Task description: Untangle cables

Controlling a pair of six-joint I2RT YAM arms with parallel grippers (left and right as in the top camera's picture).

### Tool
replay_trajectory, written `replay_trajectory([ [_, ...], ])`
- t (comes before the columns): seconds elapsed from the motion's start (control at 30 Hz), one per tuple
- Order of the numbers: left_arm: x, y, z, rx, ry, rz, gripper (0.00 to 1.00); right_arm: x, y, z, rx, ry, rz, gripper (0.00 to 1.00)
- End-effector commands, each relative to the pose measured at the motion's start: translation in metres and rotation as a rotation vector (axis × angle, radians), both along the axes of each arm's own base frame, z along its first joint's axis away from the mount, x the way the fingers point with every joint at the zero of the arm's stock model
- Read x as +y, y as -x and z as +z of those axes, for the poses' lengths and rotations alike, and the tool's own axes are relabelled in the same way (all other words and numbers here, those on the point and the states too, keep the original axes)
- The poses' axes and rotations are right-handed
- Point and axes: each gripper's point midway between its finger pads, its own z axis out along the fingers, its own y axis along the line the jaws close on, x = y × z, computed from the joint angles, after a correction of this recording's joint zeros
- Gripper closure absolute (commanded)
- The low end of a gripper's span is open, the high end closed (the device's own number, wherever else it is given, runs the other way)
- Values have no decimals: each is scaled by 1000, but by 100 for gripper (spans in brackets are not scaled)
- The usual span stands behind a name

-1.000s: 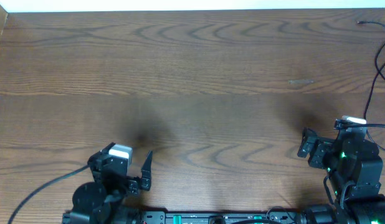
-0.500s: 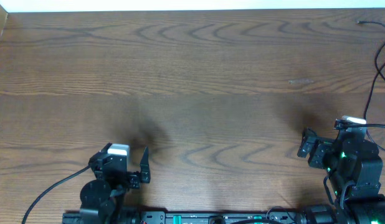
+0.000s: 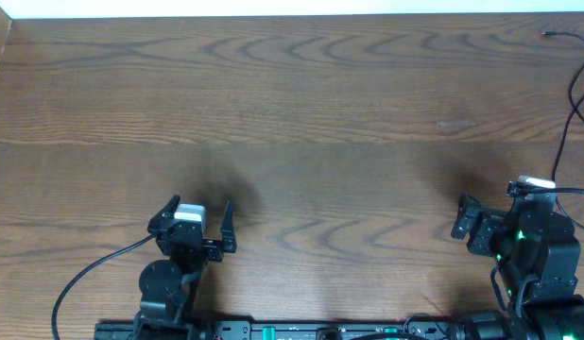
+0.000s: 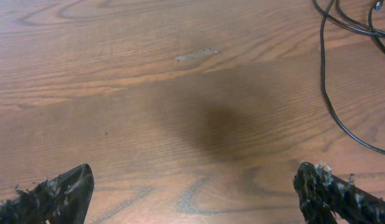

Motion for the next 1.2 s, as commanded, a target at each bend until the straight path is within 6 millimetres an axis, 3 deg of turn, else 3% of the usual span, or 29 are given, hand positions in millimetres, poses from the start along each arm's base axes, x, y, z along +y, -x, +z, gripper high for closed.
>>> replay_trajectory([
  [0.0,3,-4,-1,-30,-11,14,2,-2,1,-2,3,-7,-17,1],
  [0.17,2,-7,-12,-31,-11,13,2,-2,1,-2,3,-7,-17,1],
  [0.57,1,-11,-12,-67,-6,12,2,-2,1,-2,3,-7,-17,1],
  [0.9,37,-12,-12,-64,-34,178,2,-2,1,-2,3,-7,-17,1],
  [1.17,41,-12,-12,-64,-33,194,2,-2,1,-2,3,-7,-17,1],
])
